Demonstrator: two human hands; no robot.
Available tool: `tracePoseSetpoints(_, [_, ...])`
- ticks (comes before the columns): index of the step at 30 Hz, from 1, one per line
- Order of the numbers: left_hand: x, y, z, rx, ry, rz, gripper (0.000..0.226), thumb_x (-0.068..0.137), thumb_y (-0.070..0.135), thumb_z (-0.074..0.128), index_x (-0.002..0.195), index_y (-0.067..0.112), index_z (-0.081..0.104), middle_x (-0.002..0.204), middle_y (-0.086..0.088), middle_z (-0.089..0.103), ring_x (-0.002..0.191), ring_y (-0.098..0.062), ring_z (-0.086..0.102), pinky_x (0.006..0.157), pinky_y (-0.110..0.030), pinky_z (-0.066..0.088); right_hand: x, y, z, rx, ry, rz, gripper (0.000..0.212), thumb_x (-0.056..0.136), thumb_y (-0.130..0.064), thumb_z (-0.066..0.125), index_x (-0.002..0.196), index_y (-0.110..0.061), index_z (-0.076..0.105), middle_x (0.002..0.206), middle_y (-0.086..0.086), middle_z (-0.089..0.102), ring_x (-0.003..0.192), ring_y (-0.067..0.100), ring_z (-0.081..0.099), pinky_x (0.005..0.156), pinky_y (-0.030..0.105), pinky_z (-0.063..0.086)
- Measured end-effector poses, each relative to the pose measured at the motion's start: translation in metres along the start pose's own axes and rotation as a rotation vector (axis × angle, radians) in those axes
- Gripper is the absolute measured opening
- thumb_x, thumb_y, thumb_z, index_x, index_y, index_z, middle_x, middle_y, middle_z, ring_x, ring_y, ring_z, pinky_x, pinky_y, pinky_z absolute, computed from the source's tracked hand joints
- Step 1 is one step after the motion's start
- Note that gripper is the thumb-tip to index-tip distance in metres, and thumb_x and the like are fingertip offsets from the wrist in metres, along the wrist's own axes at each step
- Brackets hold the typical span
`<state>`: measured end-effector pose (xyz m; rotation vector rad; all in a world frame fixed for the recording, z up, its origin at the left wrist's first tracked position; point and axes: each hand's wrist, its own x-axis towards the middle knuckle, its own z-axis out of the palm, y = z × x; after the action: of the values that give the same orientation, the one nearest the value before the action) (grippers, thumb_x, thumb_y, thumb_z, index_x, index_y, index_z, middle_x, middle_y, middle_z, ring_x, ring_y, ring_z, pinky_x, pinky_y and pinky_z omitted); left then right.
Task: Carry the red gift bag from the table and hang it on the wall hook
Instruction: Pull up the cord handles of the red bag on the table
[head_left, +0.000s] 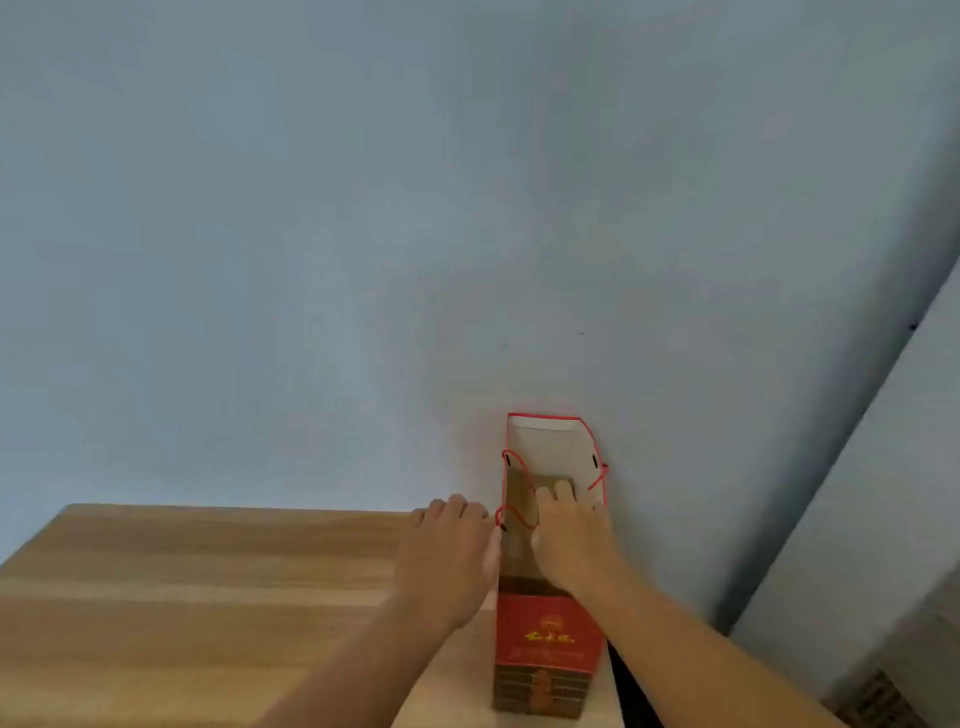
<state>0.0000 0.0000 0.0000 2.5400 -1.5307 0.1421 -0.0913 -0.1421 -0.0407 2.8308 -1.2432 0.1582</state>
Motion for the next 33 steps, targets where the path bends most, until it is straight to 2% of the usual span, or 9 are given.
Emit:
tracePoseSetpoints(4, [0.003, -0.008, 0.013, -0.055, 0.010, -0.016, 0.041, 0.103, 0.047, 0.036, 0.126, 0.027, 0.063, 0.125, 0.004, 0.067, 0.119, -0.019, 0.061, 0.104, -0.036, 0.045, 0.011, -0.008, 0.017, -0.060, -0.165, 0.019, 0.054, 0.089, -0.021, 0.068, 0.139, -0.018, 0.047, 0.140, 0.010, 0.051, 0.130, 0.033, 0.048, 0.105, 0.050, 0.045])
tracePoseSetpoints(7, [0.008, -0.024, 0.026, -0.054, -0.039, -0.056, 0.042, 0.103, 0.048, 0.036, 0.129, 0.028, 0.062, 0.129, 0.006, 0.065, 0.123, -0.017, 0.058, 0.107, -0.035, 0.042, 0.018, -0.012, 0.031, -0.059, -0.265, 0.046, 0.061, 0.090, -0.021, 0.069, 0.144, -0.018, 0.042, 0.146, 0.011, 0.045, 0.135, 0.034, 0.043, 0.103, 0.053, 0.044])
tracePoseSetpoints(14, [0.011, -0.045, 0.036, -0.051, -0.021, -0.071, 0.040, 0.104, 0.047, 0.037, 0.130, 0.027, 0.060, 0.132, 0.006, 0.065, 0.123, -0.014, 0.059, 0.109, -0.033, 0.042, 0.024, -0.017, 0.043, 0.070, -0.353, 0.059, 0.058, 0.093, -0.012, 0.063, 0.146, -0.020, 0.041, 0.142, 0.012, 0.045, 0.127, 0.035, 0.048, 0.093, 0.044, 0.051])
tracePoseSetpoints(19, [0.014, -0.040, 0.041, -0.057, -0.027, -0.060, 0.040, 0.104, 0.047, 0.037, 0.129, 0.027, 0.061, 0.131, 0.007, 0.066, 0.122, -0.014, 0.059, 0.108, -0.033, 0.043, 0.019, -0.019, 0.035, 0.083, -0.390, 0.038, 0.055, 0.093, -0.005, 0.060, 0.145, -0.018, 0.044, 0.142, 0.013, 0.046, 0.127, 0.036, 0.050, 0.095, 0.044, 0.049])
tracePoseSetpoints(23, [0.018, -0.030, 0.037, -0.079, -0.003, -0.019, 0.039, 0.104, 0.046, 0.039, 0.129, 0.025, 0.062, 0.130, 0.006, 0.064, 0.121, -0.015, 0.059, 0.107, -0.033, 0.045, 0.013, -0.018, 0.013, 0.061, -0.442, 0.041, 0.048, 0.091, -0.004, 0.062, 0.138, -0.014, 0.052, 0.135, 0.016, 0.056, 0.121, 0.037, 0.059, 0.093, 0.045, 0.052])
tracePoseSetpoints(26, [0.024, -0.020, 0.030, -0.092, 0.010, 0.012, 0.040, 0.104, 0.048, 0.039, 0.130, 0.027, 0.060, 0.132, 0.006, 0.063, 0.122, -0.015, 0.058, 0.107, -0.033, 0.046, 0.016, -0.012, -0.021, 0.153, -0.375, 0.057, 0.030, 0.094, -0.009, 0.059, 0.124, -0.010, 0.064, 0.121, 0.014, 0.070, 0.102, 0.031, 0.070, 0.077, 0.036, 0.057])
tracePoseSetpoints(28, [0.030, -0.009, 0.021, -0.119, 0.034, 0.025, 0.044, 0.103, 0.053, 0.039, 0.134, 0.028, 0.058, 0.137, 0.005, 0.062, 0.126, -0.017, 0.057, 0.109, -0.035, 0.043, 0.024, -0.006, -0.056, 0.259, -0.248, 0.066, 0.023, 0.100, -0.013, 0.054, 0.118, -0.009, 0.068, 0.117, 0.009, 0.073, 0.085, 0.020, 0.067, 0.062, 0.018, 0.046])
tracePoseSetpoints(29, [0.034, -0.003, 0.015, -0.152, 0.054, 0.028, 0.047, 0.102, 0.055, 0.040, 0.138, 0.028, 0.055, 0.140, 0.006, 0.060, 0.128, -0.017, 0.056, 0.110, -0.035, 0.042, 0.027, -0.003, -0.076, 0.300, -0.181, 0.070, 0.023, 0.101, -0.015, 0.053, 0.118, -0.009, 0.067, 0.116, 0.008, 0.071, 0.079, 0.017, 0.061, 0.057, 0.014, 0.040])
tracePoseSetpoints(33, [0.050, 0.024, -0.010, -0.318, 0.154, 0.055, 0.068, 0.091, 0.071, 0.042, 0.145, 0.029, 0.043, 0.138, 0.007, 0.059, 0.126, -0.016, 0.055, 0.107, -0.035, 0.042, 0.039, -0.001, -0.131, 0.326, -0.008, 0.059, 0.023, 0.097, -0.022, 0.060, 0.114, -0.007, 0.066, 0.115, 0.014, 0.068, 0.091, 0.029, 0.063, 0.071, 0.032, 0.044])
